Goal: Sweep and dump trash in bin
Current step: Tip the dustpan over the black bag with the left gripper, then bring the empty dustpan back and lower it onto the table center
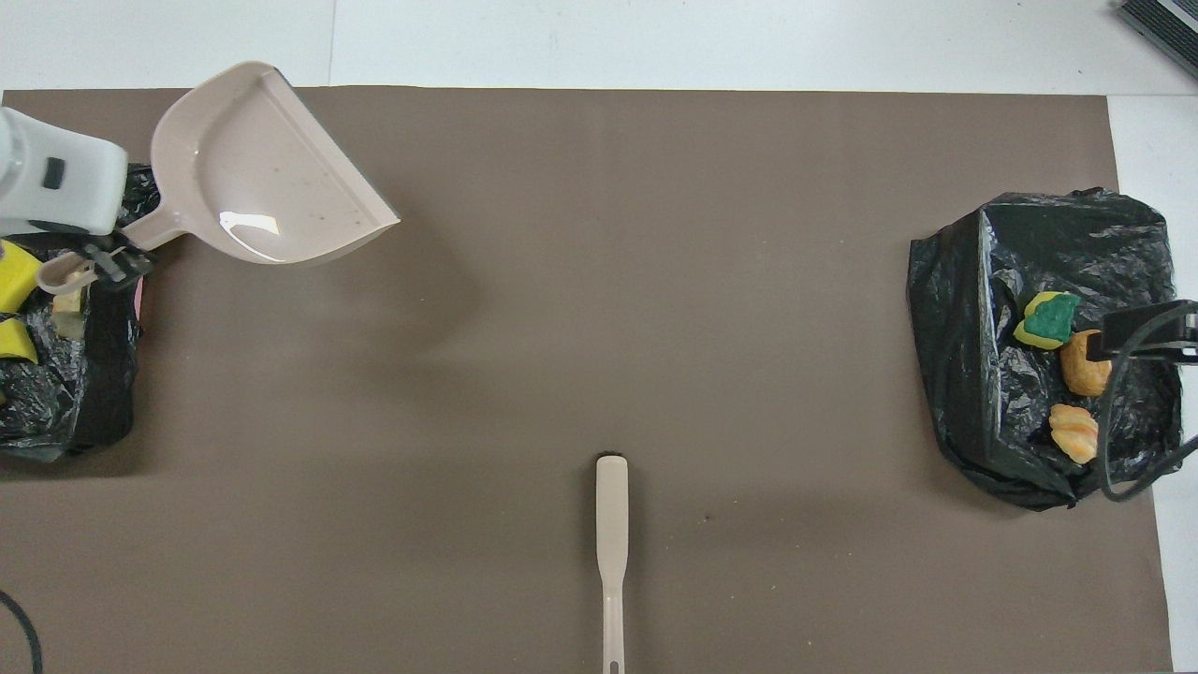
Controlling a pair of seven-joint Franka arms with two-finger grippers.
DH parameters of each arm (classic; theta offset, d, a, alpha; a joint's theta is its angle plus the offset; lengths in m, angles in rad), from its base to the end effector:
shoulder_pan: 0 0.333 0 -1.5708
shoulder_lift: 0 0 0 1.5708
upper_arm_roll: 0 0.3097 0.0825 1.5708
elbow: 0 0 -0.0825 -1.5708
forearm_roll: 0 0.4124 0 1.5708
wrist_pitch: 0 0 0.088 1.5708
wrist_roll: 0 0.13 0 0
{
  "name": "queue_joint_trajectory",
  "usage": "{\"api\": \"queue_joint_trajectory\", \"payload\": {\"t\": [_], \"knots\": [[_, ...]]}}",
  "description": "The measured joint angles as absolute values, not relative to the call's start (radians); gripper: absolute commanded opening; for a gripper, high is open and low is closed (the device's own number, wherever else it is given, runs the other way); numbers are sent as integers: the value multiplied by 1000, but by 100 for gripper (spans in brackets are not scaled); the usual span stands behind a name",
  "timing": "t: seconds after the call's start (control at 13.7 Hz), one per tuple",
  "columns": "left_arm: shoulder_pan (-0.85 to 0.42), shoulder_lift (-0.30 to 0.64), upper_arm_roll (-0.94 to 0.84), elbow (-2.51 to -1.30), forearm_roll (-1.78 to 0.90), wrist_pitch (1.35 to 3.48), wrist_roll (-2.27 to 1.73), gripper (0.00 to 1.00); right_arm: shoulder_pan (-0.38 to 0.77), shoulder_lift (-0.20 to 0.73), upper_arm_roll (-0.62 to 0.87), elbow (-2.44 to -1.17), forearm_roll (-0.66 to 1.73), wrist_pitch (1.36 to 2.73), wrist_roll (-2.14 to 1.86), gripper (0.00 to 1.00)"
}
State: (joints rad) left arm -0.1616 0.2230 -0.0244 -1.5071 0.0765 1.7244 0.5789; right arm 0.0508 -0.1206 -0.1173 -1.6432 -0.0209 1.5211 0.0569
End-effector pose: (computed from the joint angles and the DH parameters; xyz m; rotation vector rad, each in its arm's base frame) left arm 0.6471 -0.1115 0.5026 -2.8451 1.1632 0.0295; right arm 0.5390 -0.0423 0.6220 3.1288 -0.1935 -0.0037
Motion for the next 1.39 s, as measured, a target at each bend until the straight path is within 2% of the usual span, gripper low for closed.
{"api": "queue_joint_trajectory", "payload": {"t": [0.22,0.66,1.17,1.39], "knots": [[-306,259,-25,-1508,52,1726,255,0,50,-120,-121,-1643,-26,1524,13,100],[-545,420,-26,-1448,50,1852,-287,0,50,-119,-121,-1645,-26,1524,-37,100],[-658,583,-35,-1390,37,1993,-519,0,50,-117,-121,-1659,-20,1541,-69,100],[-661,604,-35,-1387,-17,2021,-524,0,51,-117,-120,-1659,-7,1542,-63,100]]}}
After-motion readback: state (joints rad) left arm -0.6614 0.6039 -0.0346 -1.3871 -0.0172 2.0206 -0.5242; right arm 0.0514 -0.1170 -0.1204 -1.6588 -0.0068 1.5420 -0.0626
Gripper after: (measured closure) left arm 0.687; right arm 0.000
